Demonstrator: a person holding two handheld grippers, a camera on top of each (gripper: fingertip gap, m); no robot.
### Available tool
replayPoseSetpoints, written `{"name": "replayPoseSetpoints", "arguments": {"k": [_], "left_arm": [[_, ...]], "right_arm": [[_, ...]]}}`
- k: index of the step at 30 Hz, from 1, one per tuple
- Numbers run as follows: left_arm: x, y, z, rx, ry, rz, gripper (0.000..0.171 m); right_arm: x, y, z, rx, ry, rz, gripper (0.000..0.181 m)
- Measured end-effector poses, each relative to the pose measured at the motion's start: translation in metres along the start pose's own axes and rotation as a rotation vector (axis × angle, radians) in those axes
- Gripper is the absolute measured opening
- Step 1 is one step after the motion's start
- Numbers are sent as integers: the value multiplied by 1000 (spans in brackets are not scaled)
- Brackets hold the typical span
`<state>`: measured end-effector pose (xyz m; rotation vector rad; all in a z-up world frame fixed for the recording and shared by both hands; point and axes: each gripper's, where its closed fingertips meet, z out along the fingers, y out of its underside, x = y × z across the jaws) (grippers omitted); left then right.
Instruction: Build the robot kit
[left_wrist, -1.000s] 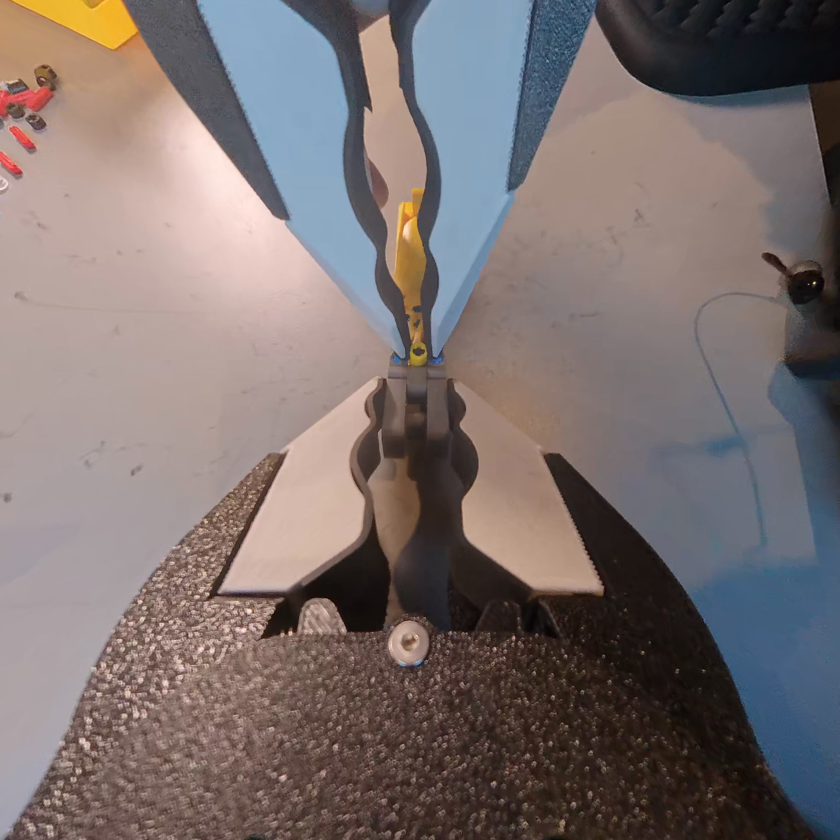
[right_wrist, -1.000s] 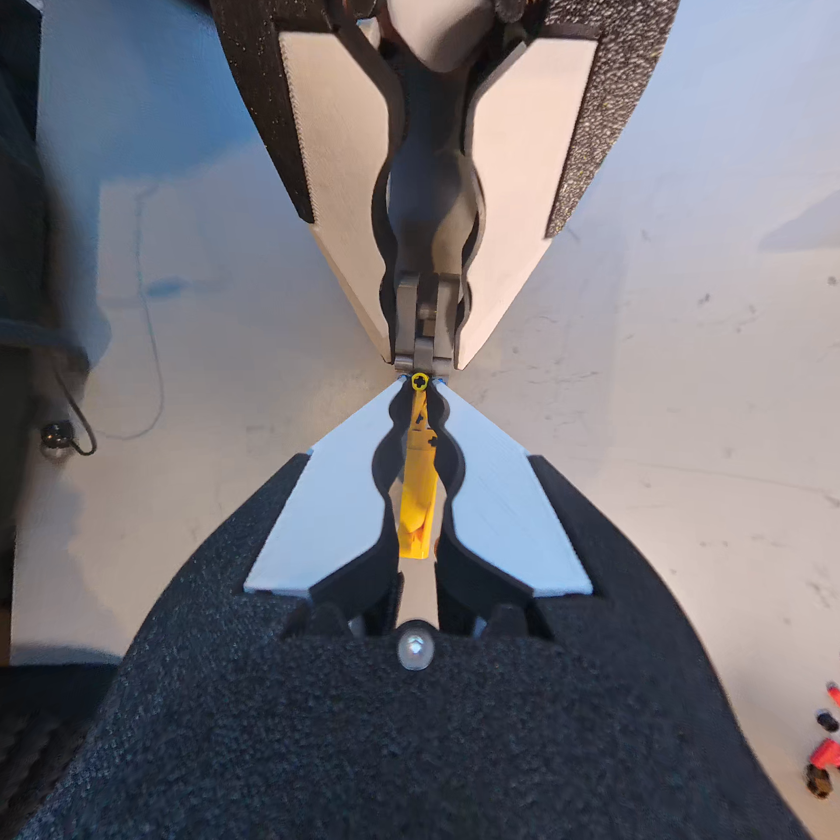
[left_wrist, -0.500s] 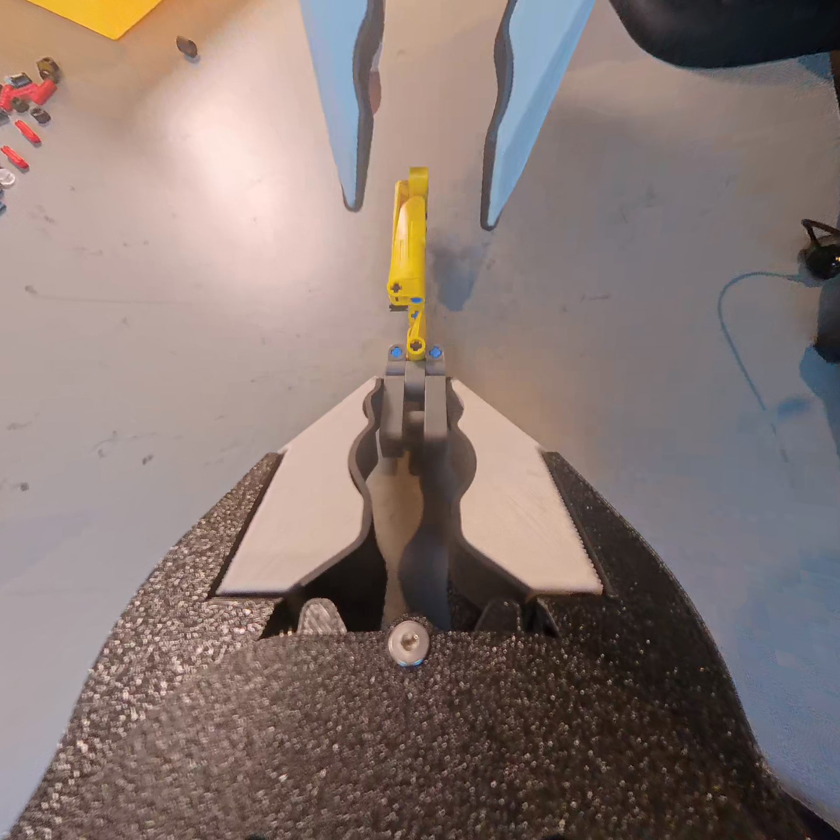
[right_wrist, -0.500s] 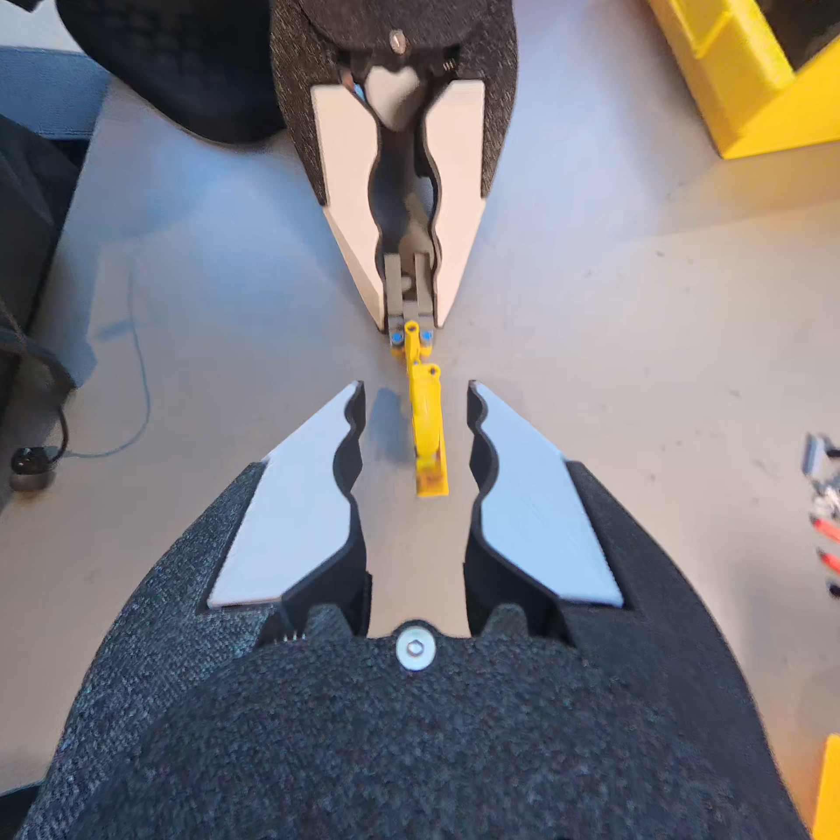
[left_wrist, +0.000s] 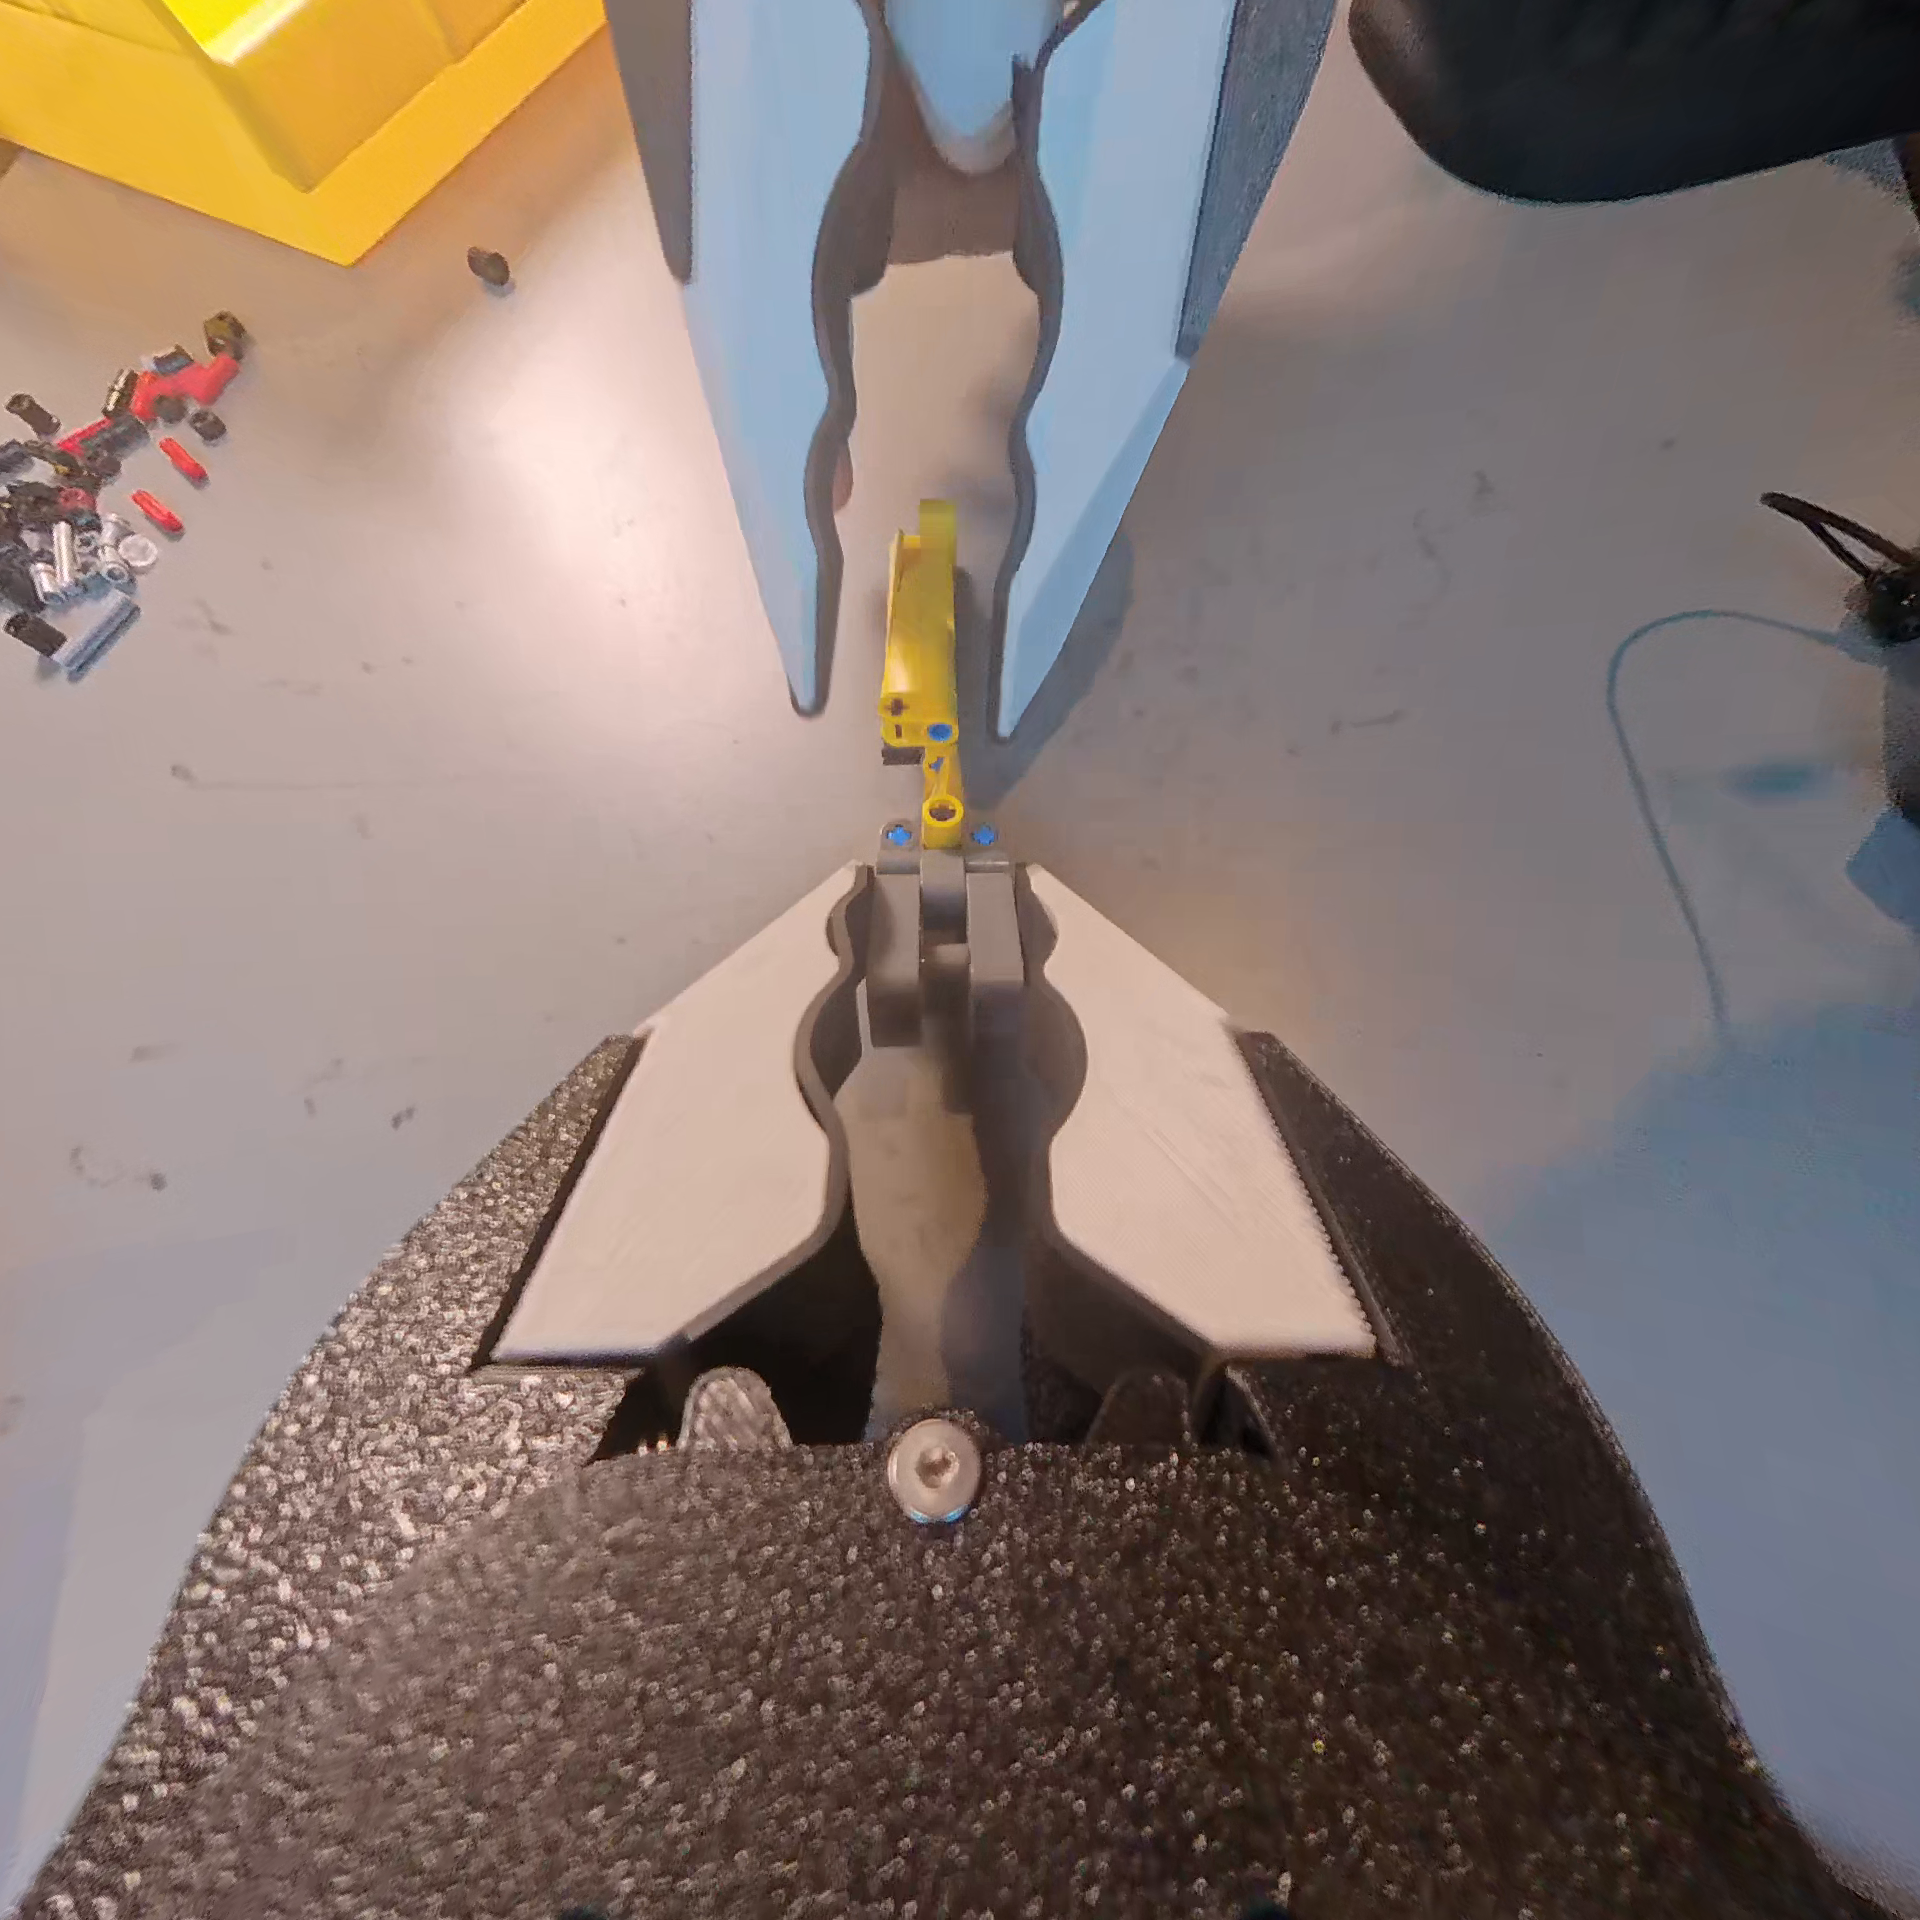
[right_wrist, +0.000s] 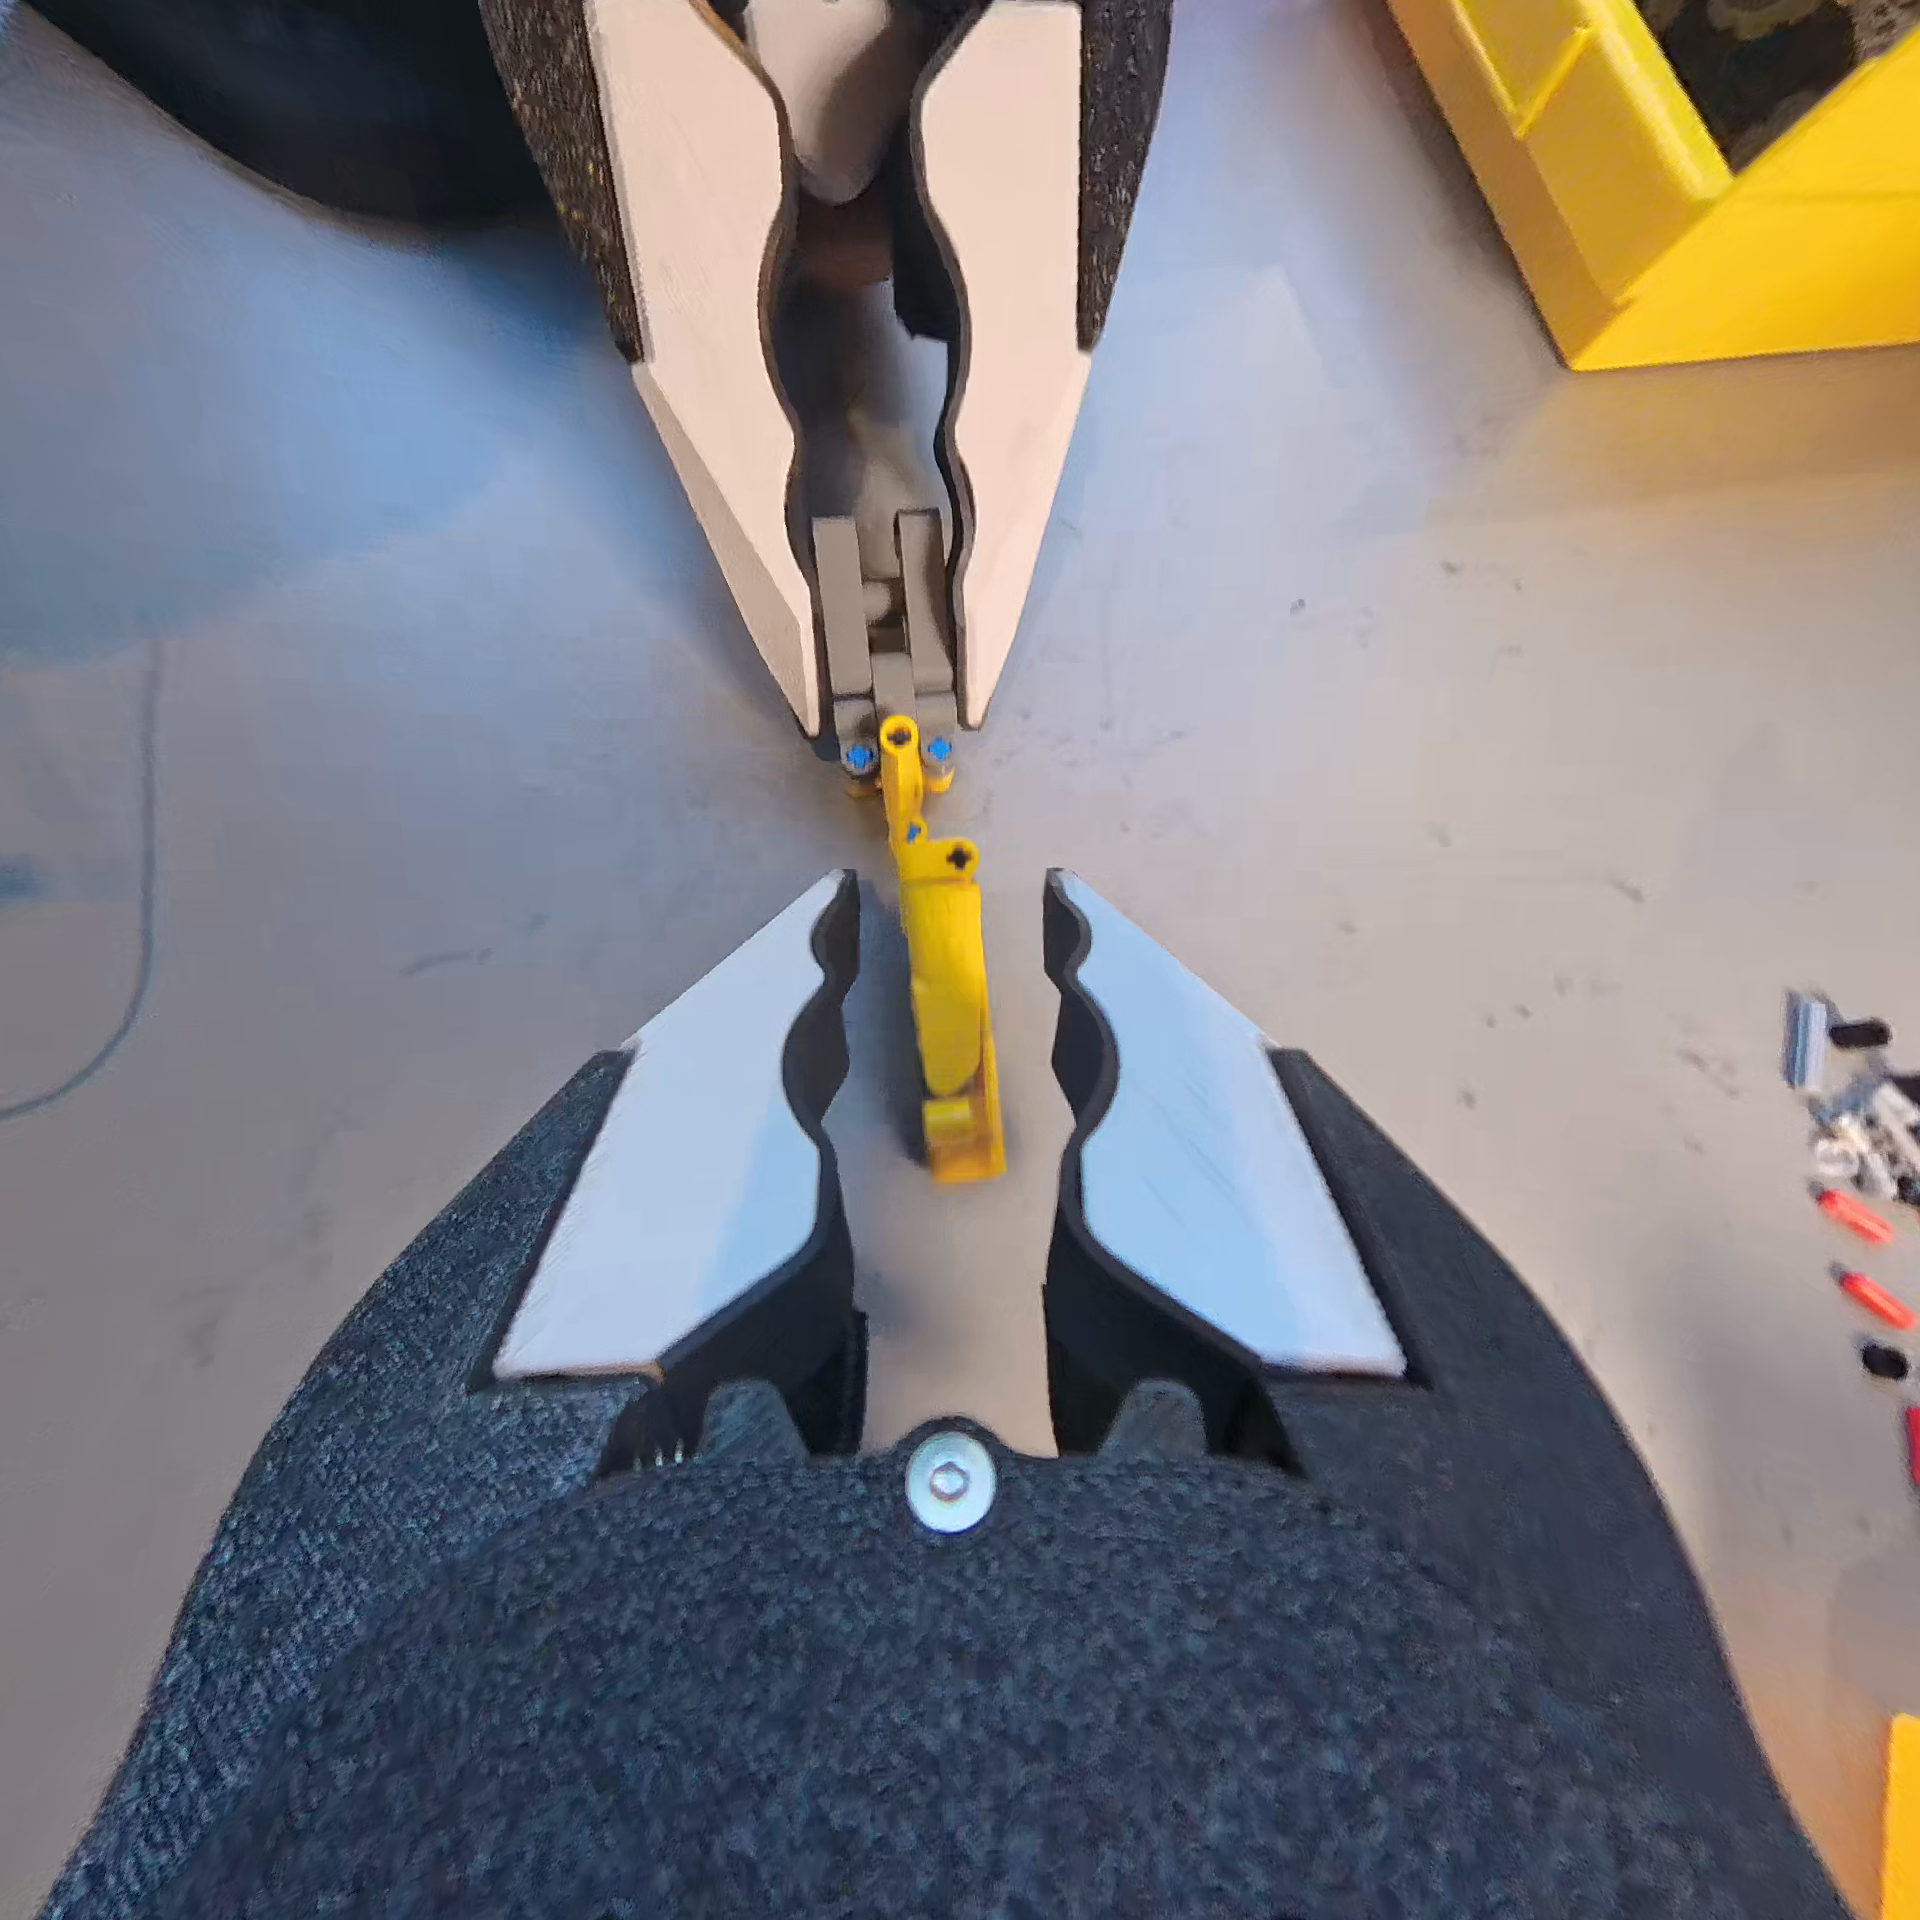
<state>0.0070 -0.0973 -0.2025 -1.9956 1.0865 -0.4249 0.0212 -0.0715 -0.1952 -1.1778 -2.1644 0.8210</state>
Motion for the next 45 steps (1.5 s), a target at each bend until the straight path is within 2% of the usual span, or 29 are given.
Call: {"name": "replayPoseSetpoints", "arguments": {"k": [5, 12, 13, 20, 23, 31, 45], "left_arm": [[0, -1, 1, 1, -19, 42, 25], [2, -1, 2, 3, -40, 129, 25], [2, 0, 2, -2, -47, 136, 25], [1, 2, 2, -11, -48, 130, 25], [1, 3, 1, -11, -51, 140, 25], [5, -1, 1, -10, -76, 228, 25], [9, 0, -1, -5, -59, 270, 25]], "right_arm": [[-5, -6, 12, -15, -93, 18, 15], [-12, -7, 10, 2, -172, 32, 11], [-15, -8, 9, 4, -195, 33, 3], [-13, -9, 10, -36, -159, -16, 4], [-11, -9, 9, -28, -155, -2, 12], [-18, -9, 10, -107, -197, -65, 4], [-23, -10, 10, -102, -249, -59, 3]]}}
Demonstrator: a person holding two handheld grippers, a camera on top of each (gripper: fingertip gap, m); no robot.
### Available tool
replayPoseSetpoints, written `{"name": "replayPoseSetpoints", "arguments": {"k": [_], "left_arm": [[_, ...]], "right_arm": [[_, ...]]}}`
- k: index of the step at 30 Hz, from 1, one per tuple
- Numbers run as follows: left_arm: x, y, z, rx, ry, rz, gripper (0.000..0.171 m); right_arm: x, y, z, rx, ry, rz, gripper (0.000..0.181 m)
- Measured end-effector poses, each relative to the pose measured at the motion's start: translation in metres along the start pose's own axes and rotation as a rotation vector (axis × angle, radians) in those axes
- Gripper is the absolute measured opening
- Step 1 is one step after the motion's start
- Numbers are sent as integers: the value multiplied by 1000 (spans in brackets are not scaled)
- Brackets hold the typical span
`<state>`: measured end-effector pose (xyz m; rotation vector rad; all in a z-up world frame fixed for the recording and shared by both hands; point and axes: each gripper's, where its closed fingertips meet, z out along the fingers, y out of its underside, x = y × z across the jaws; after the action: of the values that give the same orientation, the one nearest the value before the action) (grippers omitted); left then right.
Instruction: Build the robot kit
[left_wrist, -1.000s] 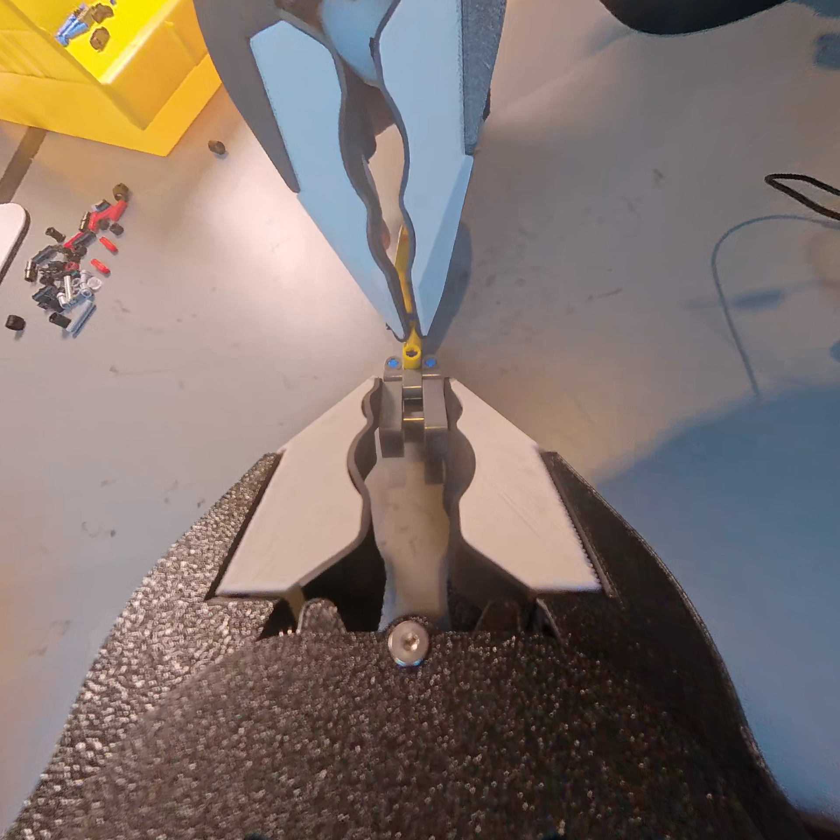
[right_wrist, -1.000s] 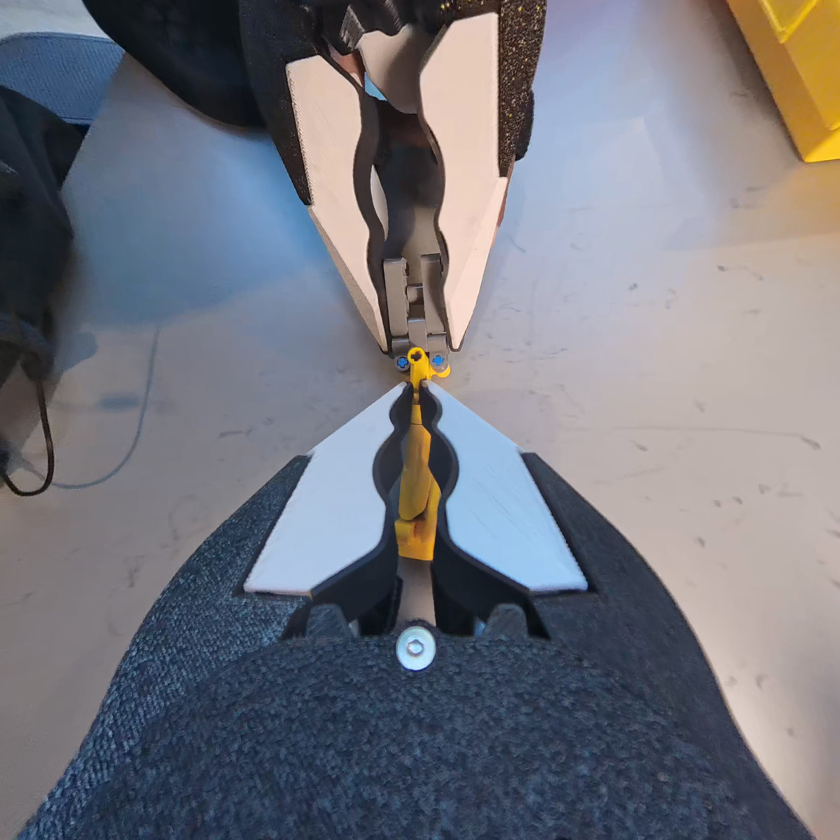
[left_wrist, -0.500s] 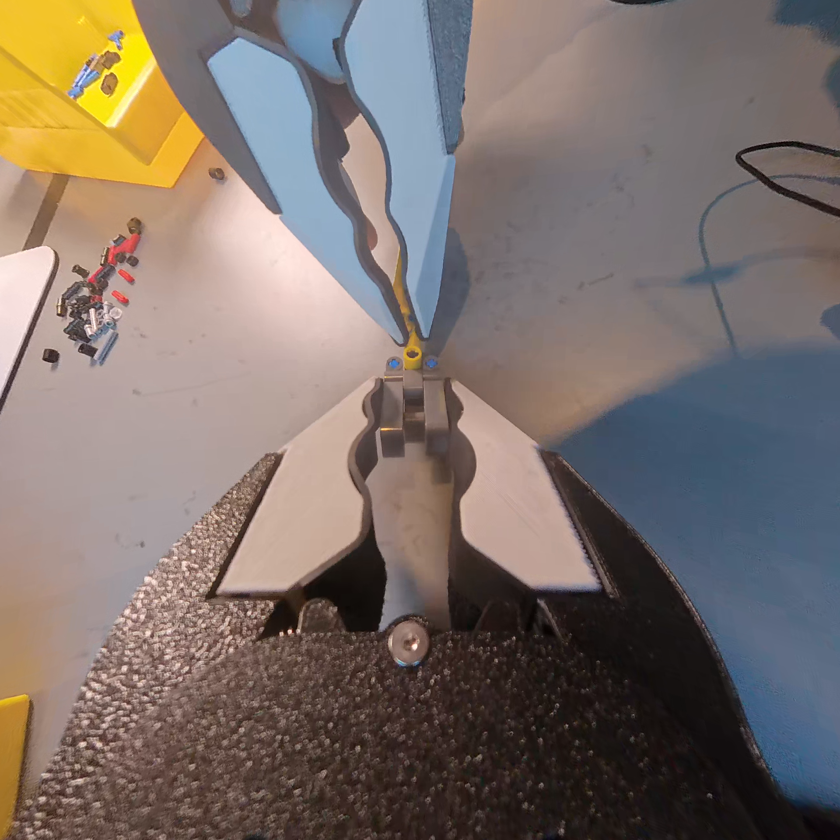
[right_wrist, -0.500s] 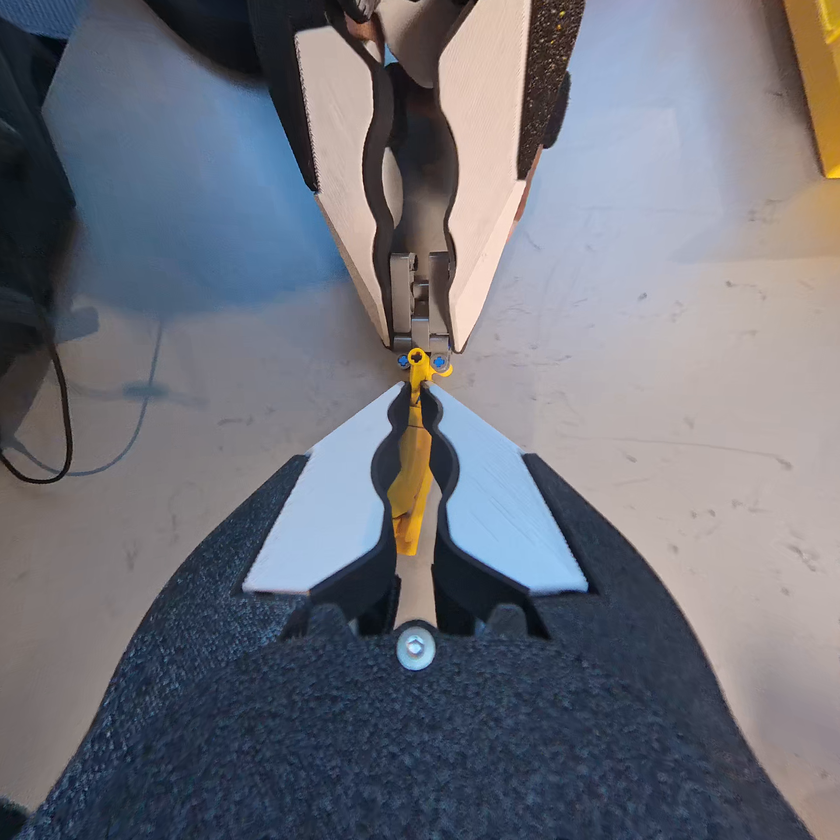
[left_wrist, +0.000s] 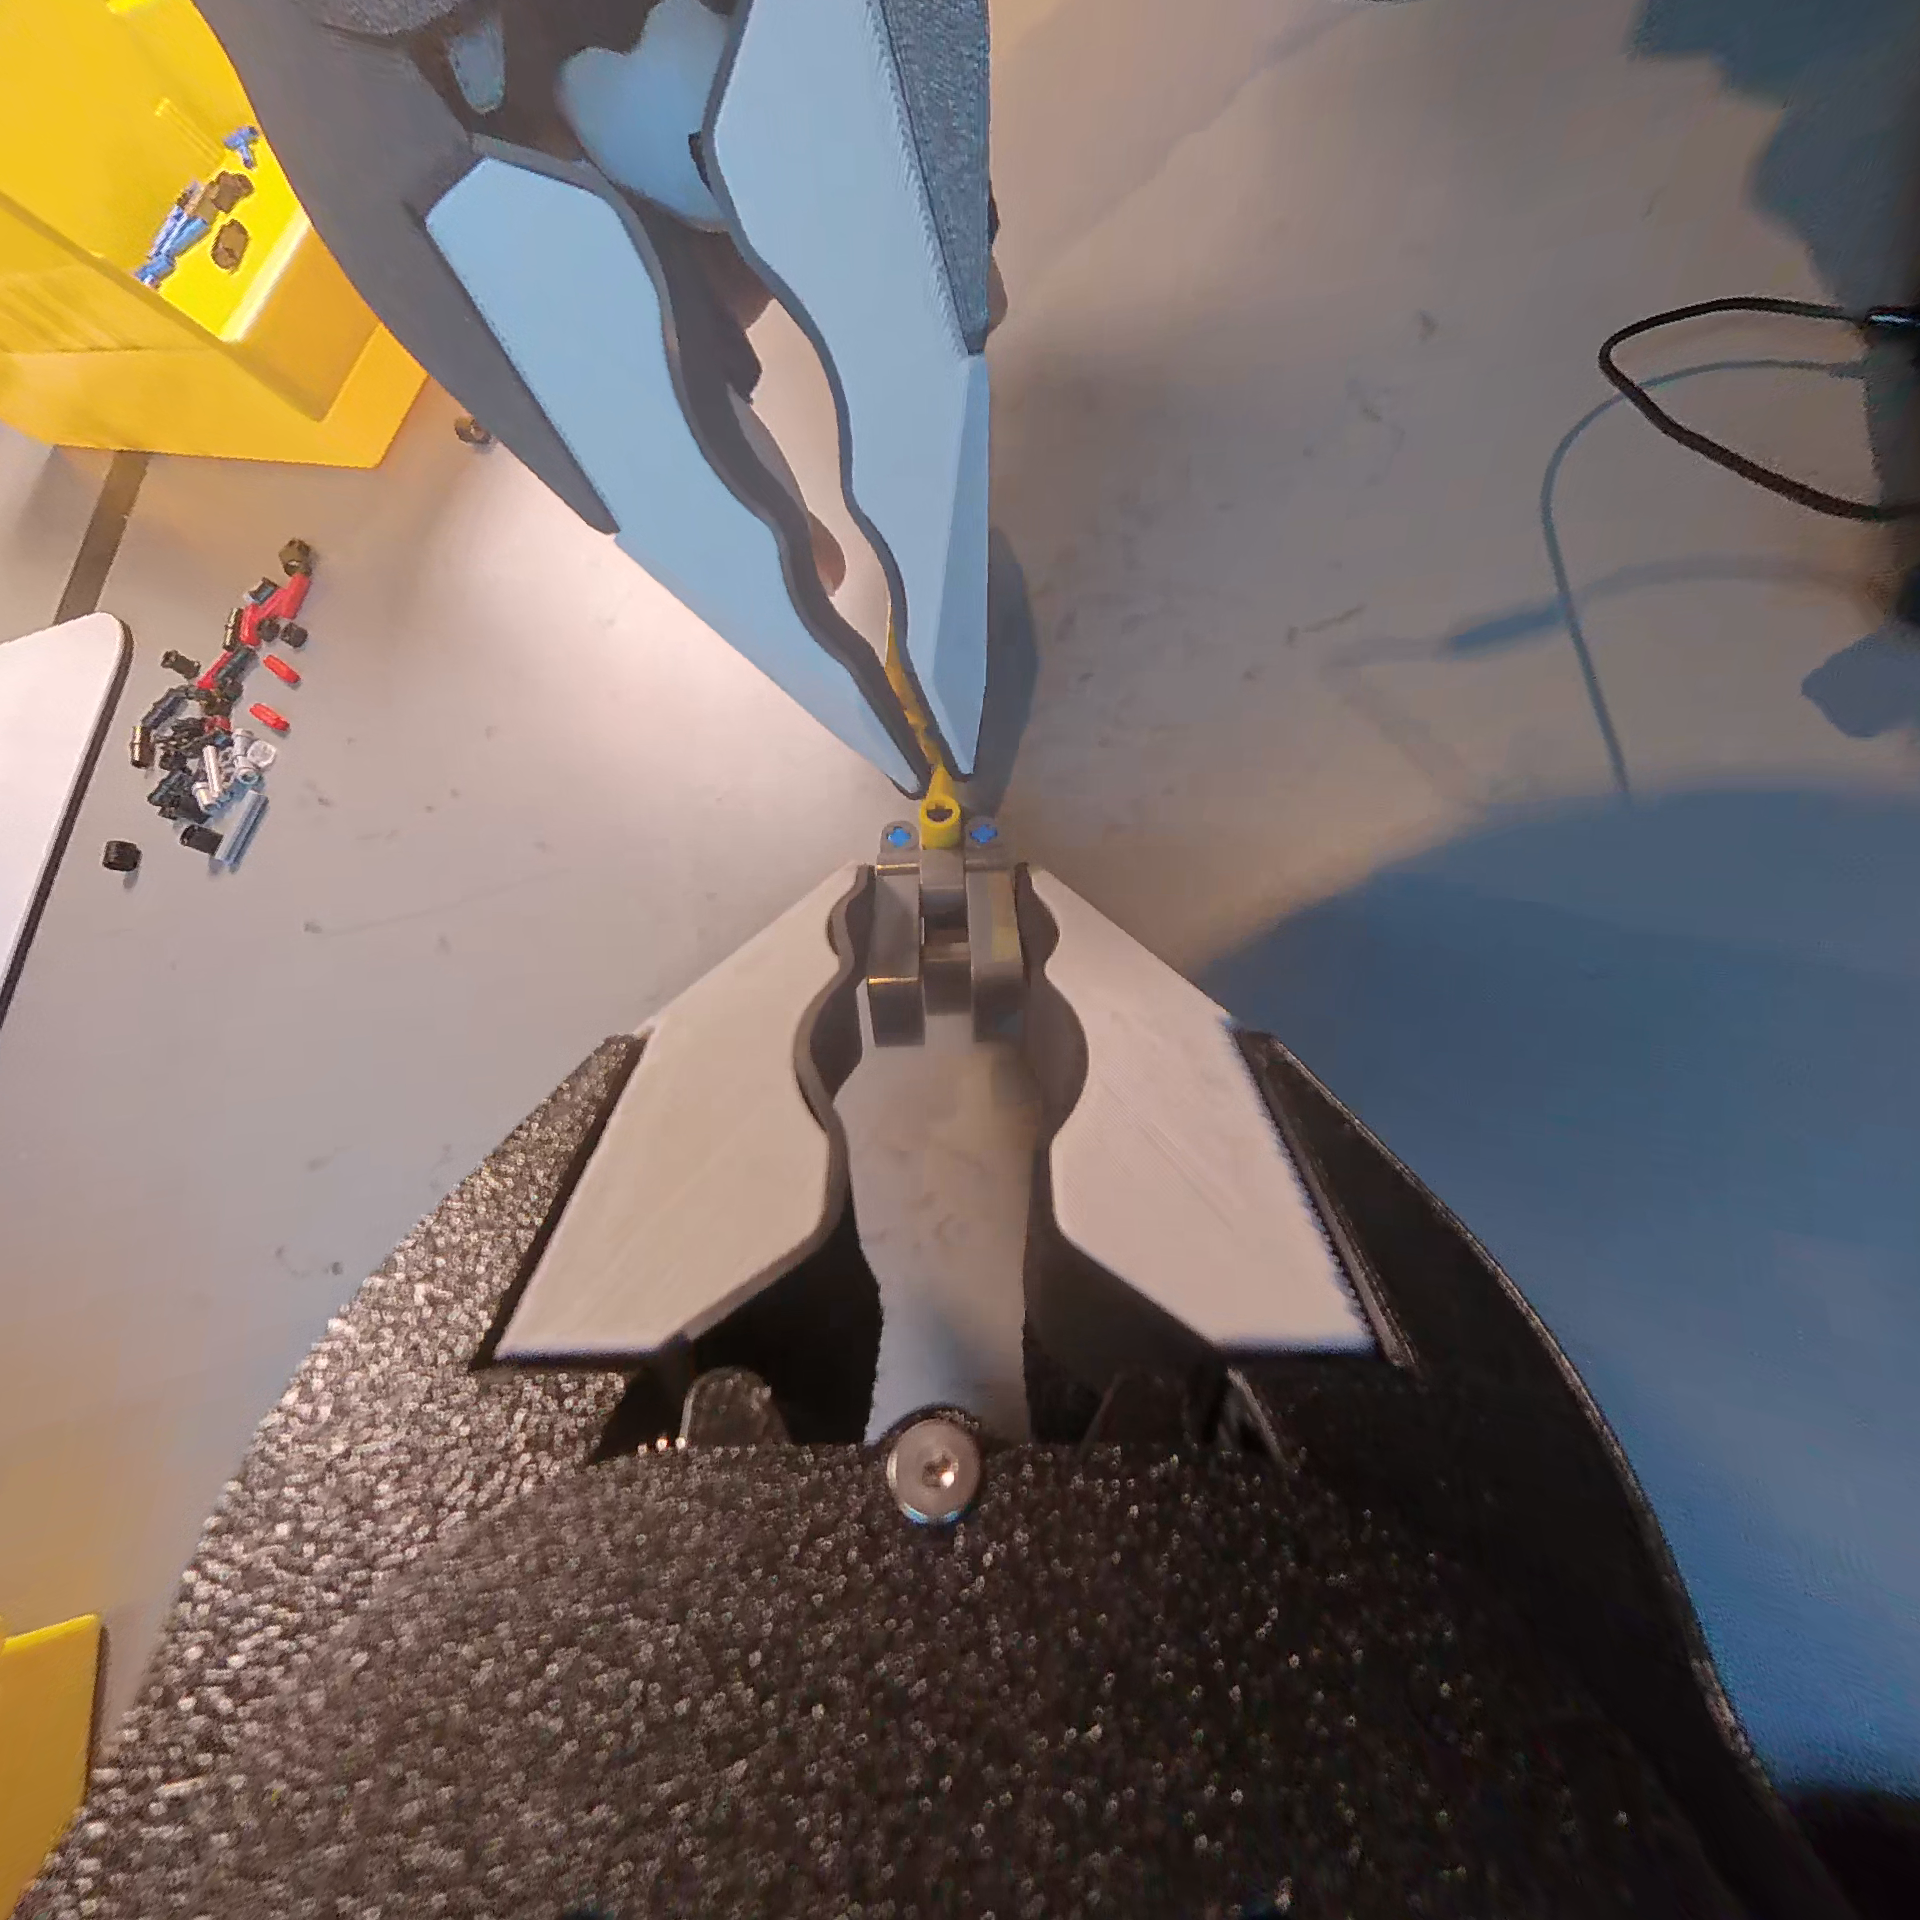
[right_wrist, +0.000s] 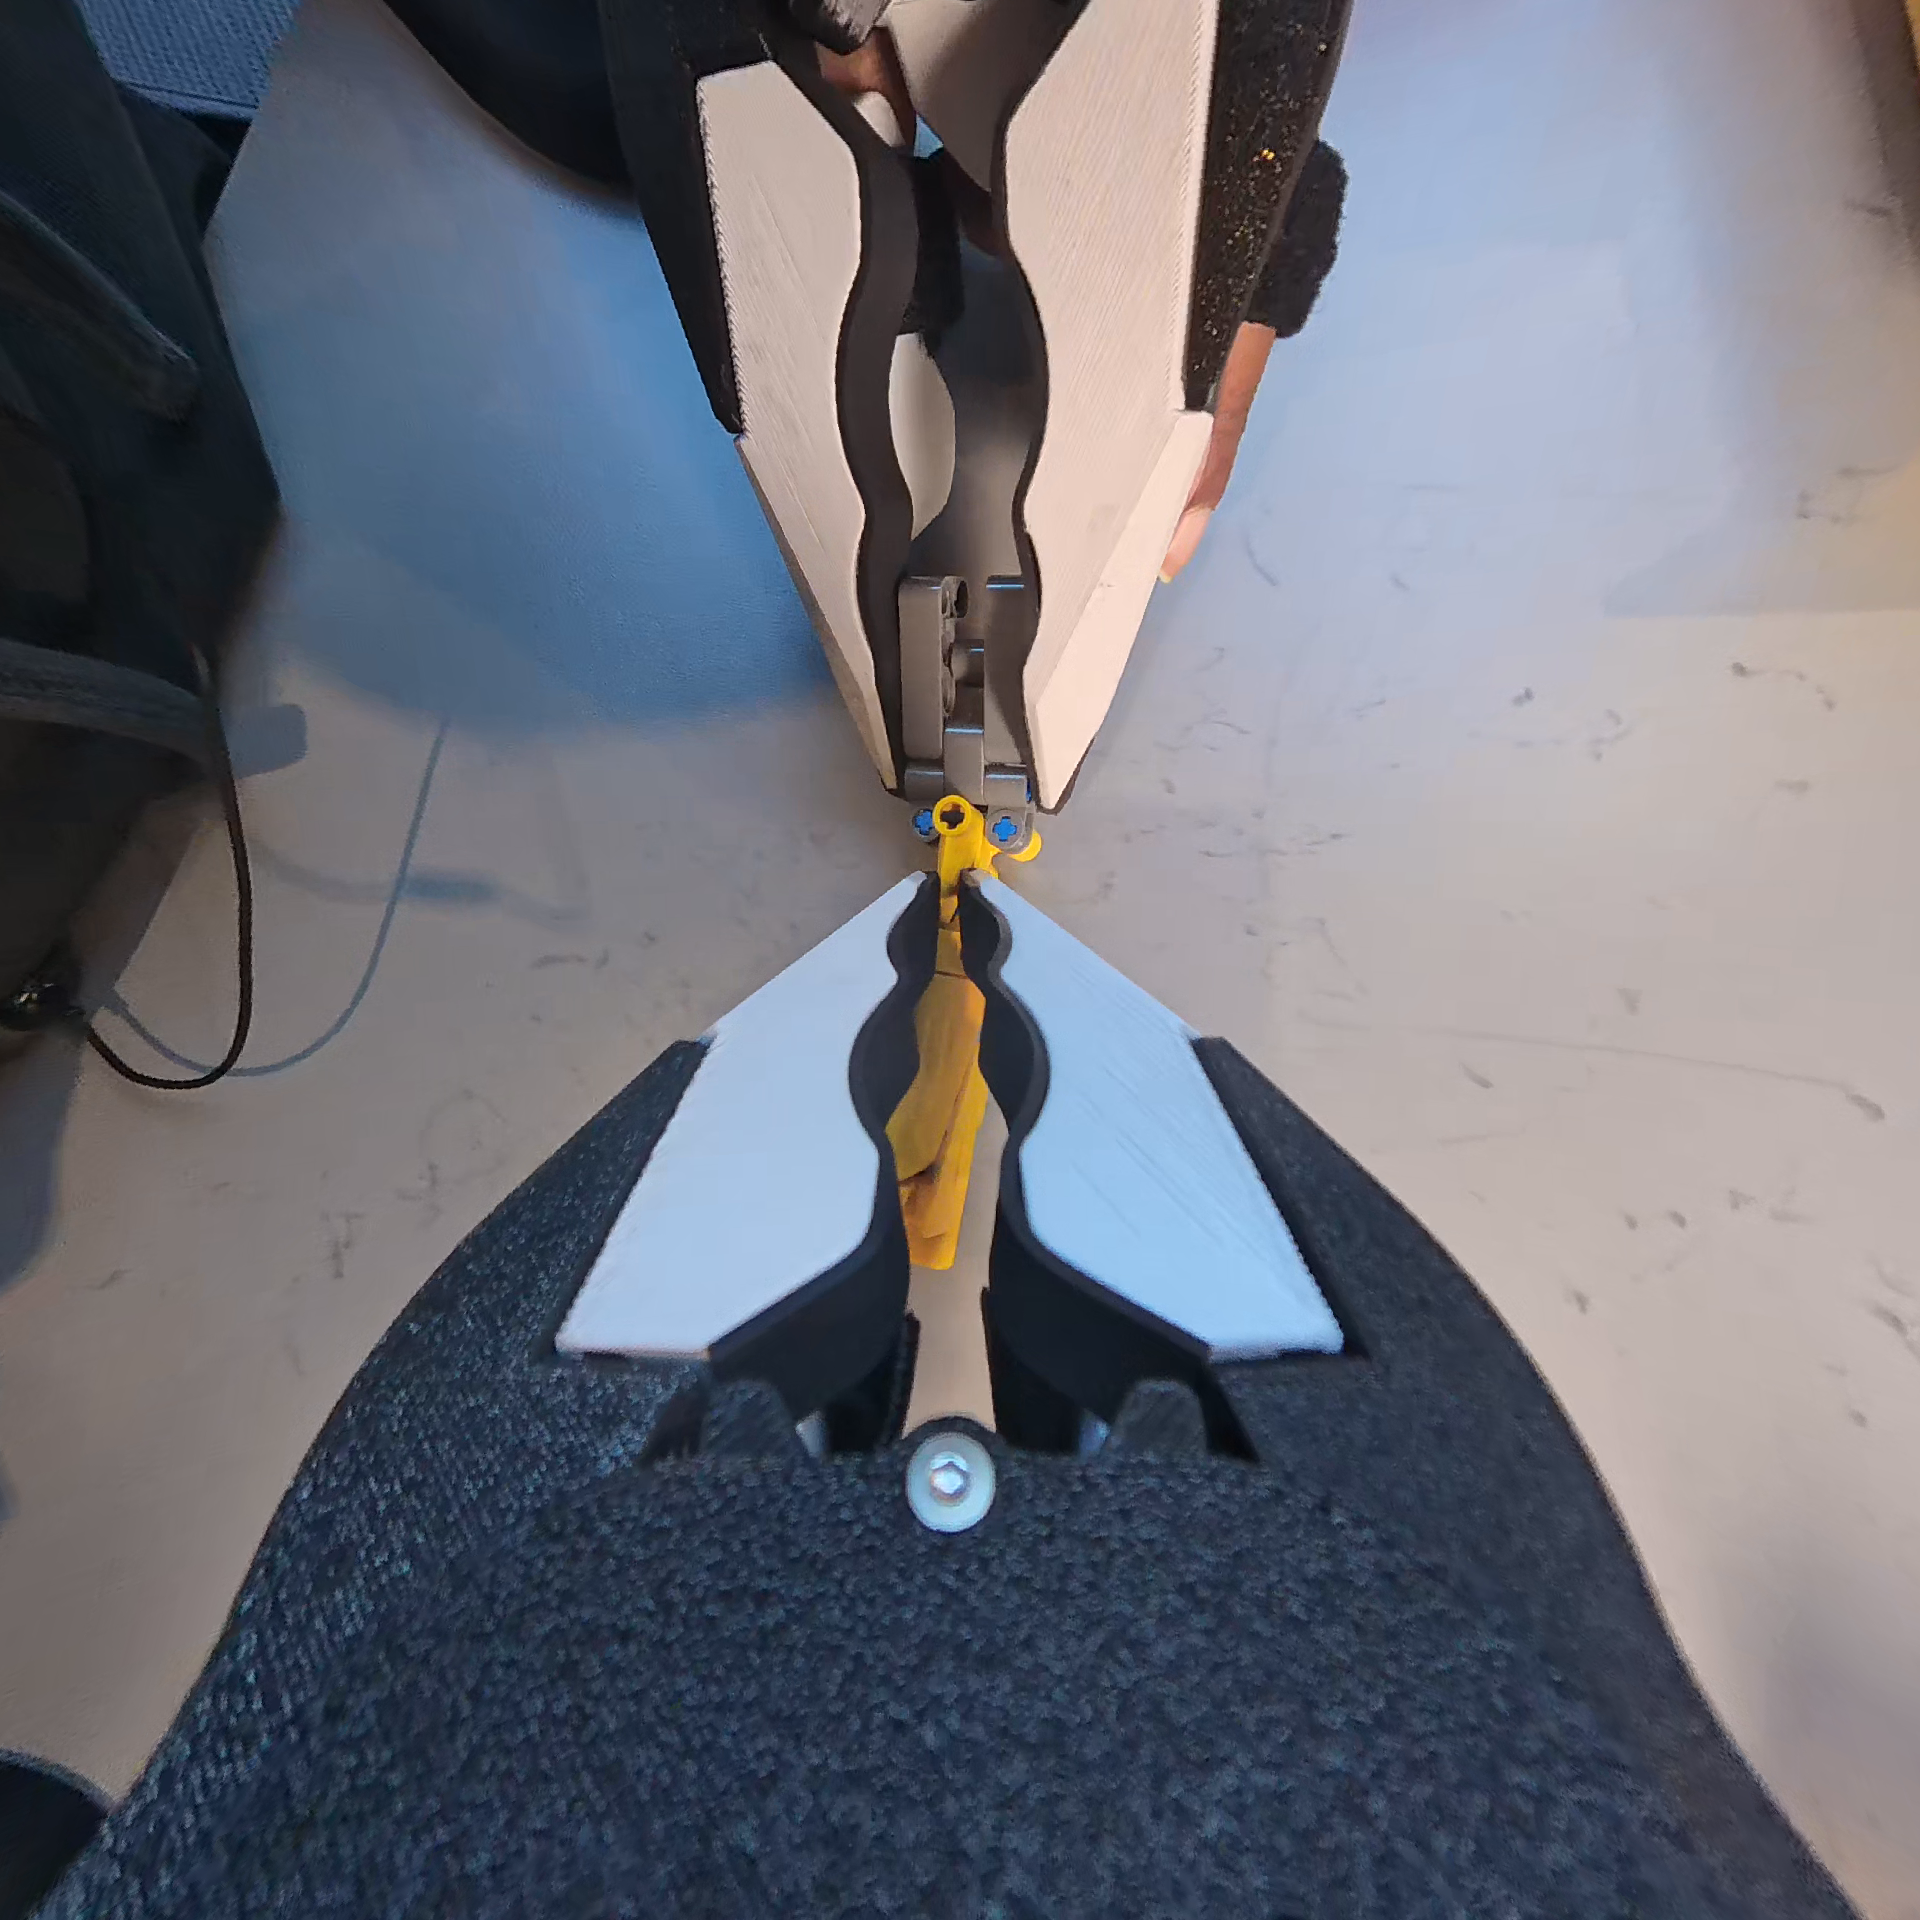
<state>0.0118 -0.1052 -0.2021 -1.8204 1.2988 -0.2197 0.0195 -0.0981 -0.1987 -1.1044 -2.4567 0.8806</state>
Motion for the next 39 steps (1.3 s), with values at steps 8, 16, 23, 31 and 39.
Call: {"name": "replayPoseSetpoints", "arguments": {"k": [8, 16, 23, 31, 39], "left_arm": [[5, -2, -1, 11, 27, 7, 26], [2, 6, -2, -24, 15, 7, 25], [2, 5, -3, -20, 11, 17, 25], [2, 4, -4, -20, 13, 23, 25], [-2, 9, -3, -46, 2, -7, 25]], "right_arm": [[-6, -1, 1, -26, -35, -24, 3], [-2, -3, 1, -48, 22, -34, 18], [-1, -5, 5, -44, 20, -30, 7], [-1, -5, 5, -69, 22, -48, 5], [0, -6, 4, -68, 48, -43, 7]]}}
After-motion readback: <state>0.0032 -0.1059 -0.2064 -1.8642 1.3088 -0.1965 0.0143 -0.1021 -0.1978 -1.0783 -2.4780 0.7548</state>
